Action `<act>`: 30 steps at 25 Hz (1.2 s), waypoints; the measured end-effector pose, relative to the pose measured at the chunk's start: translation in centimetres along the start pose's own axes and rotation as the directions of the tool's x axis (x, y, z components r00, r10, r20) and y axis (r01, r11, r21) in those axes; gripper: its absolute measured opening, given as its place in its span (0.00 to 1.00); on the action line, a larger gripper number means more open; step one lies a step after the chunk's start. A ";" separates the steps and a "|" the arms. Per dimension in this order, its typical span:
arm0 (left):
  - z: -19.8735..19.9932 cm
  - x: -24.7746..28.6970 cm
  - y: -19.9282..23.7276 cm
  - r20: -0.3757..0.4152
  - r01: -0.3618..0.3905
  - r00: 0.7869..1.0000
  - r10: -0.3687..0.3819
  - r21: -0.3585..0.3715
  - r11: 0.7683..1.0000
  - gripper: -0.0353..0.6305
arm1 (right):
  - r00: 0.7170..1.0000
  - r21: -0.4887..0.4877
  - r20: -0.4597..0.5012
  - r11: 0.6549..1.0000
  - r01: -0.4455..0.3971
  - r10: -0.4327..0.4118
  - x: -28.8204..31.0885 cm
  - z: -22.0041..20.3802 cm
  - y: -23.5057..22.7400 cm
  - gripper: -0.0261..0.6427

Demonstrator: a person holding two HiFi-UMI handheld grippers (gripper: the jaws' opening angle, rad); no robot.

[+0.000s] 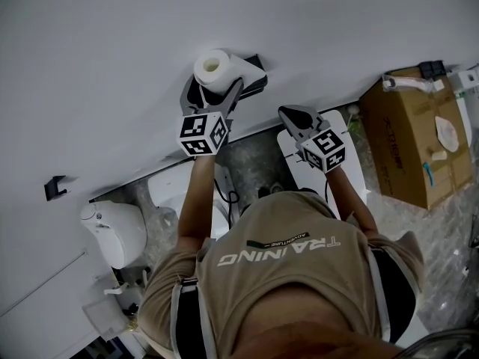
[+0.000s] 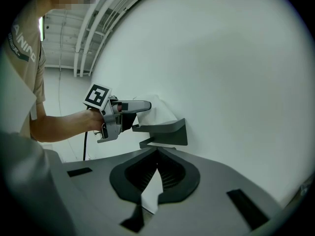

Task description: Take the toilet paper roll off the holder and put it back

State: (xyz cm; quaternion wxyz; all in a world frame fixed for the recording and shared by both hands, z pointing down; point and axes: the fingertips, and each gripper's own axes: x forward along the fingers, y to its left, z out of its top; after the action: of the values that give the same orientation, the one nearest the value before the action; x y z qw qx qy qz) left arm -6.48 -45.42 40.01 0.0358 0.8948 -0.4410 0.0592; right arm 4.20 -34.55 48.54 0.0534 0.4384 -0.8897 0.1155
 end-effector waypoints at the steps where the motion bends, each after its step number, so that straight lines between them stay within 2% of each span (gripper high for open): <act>1: -0.2 -0.2 -0.1 0.000 -0.005 1.000 0.005 -0.002 1.000 0.76 | 1.000 0.003 0.000 1.000 0.001 -0.001 -0.2 -0.1 0.1 0.06; 8: -1.6 -2.3 0.2 -0.019 -0.046 0.999 0.046 -0.021 0.999 0.76 | 1.000 0.017 -0.004 1.000 -0.010 0.010 -1.4 -1.3 1.3 0.06; 12: -1.9 -4.1 0.3 -0.002 -0.082 0.997 0.082 -0.039 0.996 0.75 | 1.000 0.008 -0.002 1.000 -0.025 0.025 -2.1 -1.3 2.0 0.06; 15: -2.2 -6.0 -0.3 -0.005 -0.103 0.995 0.103 0.004 0.995 0.74 | 0.999 -0.008 -0.003 0.999 -0.040 0.040 -2.6 -1.2 2.6 0.06; 16: -2.4 -6.6 -0.7 -0.012 -0.103 0.995 0.103 0.024 0.994 0.69 | 0.999 -0.014 -0.004 0.999 -0.045 0.045 -2.8 -1.2 2.7 0.06; 18: -3.0 -8.0 -1.3 -0.022 -0.117 0.993 0.118 0.046 0.992 0.52 | 0.998 -0.024 -0.005 0.998 -0.055 0.055 -3.1 -1.1 3.0 0.06; 20: -3.7 -9.3 -1.3 -0.033 -0.145 0.989 0.146 0.047 0.988 0.19 | 0.998 -0.032 -0.004 0.997 -0.065 0.065 -3.2 -1.0 3.4 0.06; 21: -4.1 -9.9 -1.2 -0.041 -0.155 0.987 0.157 0.040 0.987 0.06 | 0.998 -0.035 -0.002 0.997 -0.070 0.070 -3.2 -0.9 3.6 0.06; 26: -5.8 -12.6 -1.1 -0.059 -0.172 0.984 0.169 -0.036 0.984 0.06 | 0.995 -0.055 0.007 0.994 -0.100 0.100 -3.3 -0.5 5.1 0.06; 30: -7.1 -14.8 -0.8 -0.079 -0.213 0.975 0.207 -0.071 0.974 0.06 | 0.993 -0.049 0.027 0.992 -0.114 0.115 -3.4 0.1 6.2 0.06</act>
State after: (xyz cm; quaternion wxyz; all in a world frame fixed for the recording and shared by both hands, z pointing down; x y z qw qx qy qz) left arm -15.32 -32.45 44.96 0.0804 0.8384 -0.5336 0.0768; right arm 1.34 -28.32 46.77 0.0438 0.3868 -0.9166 0.0910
